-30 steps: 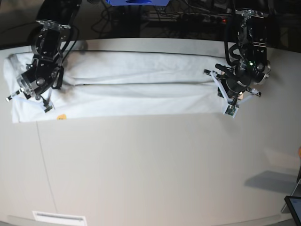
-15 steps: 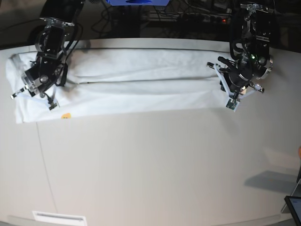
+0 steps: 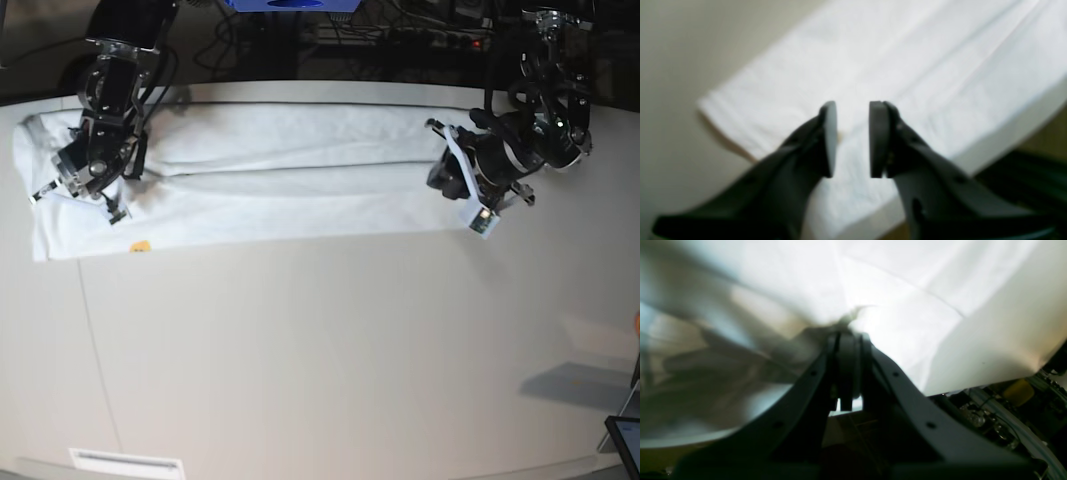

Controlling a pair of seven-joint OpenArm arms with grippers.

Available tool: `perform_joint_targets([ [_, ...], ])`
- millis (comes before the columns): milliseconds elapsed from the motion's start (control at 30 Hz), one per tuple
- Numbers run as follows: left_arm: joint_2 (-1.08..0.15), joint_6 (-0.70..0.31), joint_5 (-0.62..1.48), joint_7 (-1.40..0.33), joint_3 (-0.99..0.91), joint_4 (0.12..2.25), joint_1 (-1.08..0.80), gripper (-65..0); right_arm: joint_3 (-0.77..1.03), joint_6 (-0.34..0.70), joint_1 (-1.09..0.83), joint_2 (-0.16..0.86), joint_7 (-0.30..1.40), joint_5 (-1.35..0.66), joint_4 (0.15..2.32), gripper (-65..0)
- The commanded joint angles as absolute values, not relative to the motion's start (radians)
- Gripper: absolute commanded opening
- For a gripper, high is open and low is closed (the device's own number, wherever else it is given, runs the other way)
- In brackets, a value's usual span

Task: Fold the T-shirt properly

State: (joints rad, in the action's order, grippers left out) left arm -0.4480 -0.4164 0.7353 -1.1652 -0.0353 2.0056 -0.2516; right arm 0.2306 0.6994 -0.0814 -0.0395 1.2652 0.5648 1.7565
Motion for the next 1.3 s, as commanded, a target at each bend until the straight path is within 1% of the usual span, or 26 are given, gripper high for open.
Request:
perform_joint_targets([
  [0,-0.450,-0.410,0.746,-1.135,-0.074,2.023,-0.243,-59.3,0.231,0.698,-0.071,-0.039,1.257,0.578,1.762,-64.1],
  [67,-0.440,-0.410,0.746,-1.125,-0.108,2.015,-0.236,-64.7,0.234,0.698,-0.074,-0.048,1.247,0.581,1.753,-64.1],
  [100,-0.438,-0.410,0.745,-1.127,-0.116,2.012,-0.222,-65.0,0.236,0.698,-0.074,-0.051,1.241,0.581,1.751,-64.1],
  [200,-0.438,-0.410,0.694,-1.129,-0.116,1.972,-0.200,-65.0,0.232,0.698,-0.079,-0.058,1.237,0.581,1.751,-64.3],
  [300,-0.409,-0.410,0.619,-1.132,-0.116,1.939,-0.196,-65.0,0.232,0.698,-0.079,-0.064,1.236,0.582,1.753,-64.4],
  [400,-0.381,-0.414,0.575,-1.176,-0.116,1.911,-0.193,-65.0,0.232,0.698,-0.079,-0.065,1.236,0.582,1.753,-64.4],
  [500,-0.367,-0.414,0.567,-1.182,-0.114,1.890,-0.193,-65.0,0.232,0.698,-0.079,-0.065,1.236,0.582,1.753,-64.4],
  [700,-0.369,-0.414,0.565,-1.184,-0.030,1.856,-0.166,-65.0,0.231,0.698,-0.079,-0.065,1.236,0.582,1.753,-64.4],
  [800,-0.364,-0.414,0.570,-1.184,-0.018,1.828,-0.163,-65.0,0.231,0.698,-0.079,-0.065,1.236,0.582,1.755,-64.4],
  [1000,-0.369,-0.414,0.573,-1.187,-0.015,1.836,-0.203,-65.0,0.232,0.698,-0.077,-0.062,1.236,0.582,1.755,-64.4],
  [1267,-0.380,-0.414,0.575,-1.201,-0.015,1.982,-0.306,-65.0,0.231,0.698,-0.071,-0.065,1.236,0.582,1.751,-64.4],
])
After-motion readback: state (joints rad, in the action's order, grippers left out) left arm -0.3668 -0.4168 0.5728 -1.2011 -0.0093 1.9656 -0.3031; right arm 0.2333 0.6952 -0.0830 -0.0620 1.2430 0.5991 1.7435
